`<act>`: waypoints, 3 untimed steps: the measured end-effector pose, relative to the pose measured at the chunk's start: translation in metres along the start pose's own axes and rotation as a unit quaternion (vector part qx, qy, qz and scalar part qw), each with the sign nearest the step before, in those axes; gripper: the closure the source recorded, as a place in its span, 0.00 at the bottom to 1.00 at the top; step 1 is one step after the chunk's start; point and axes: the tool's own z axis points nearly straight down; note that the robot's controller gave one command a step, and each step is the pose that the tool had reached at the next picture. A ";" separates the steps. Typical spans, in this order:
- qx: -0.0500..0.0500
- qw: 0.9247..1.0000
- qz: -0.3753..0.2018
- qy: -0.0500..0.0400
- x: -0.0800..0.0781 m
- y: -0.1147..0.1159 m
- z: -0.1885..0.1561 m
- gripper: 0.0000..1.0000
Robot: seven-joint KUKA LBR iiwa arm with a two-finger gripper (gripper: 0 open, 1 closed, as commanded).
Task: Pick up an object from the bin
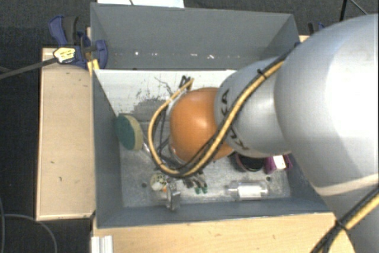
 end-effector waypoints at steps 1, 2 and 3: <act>0.000 1.000 0.005 -0.001 -0.001 -0.002 -0.002 1.00; 0.000 1.000 -0.007 -0.004 0.001 0.016 -0.116 1.00; 0.000 1.000 -0.003 -0.005 -0.024 0.010 -0.195 1.00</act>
Offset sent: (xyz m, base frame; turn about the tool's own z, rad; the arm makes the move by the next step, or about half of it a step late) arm 0.0000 0.0000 0.0000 0.0000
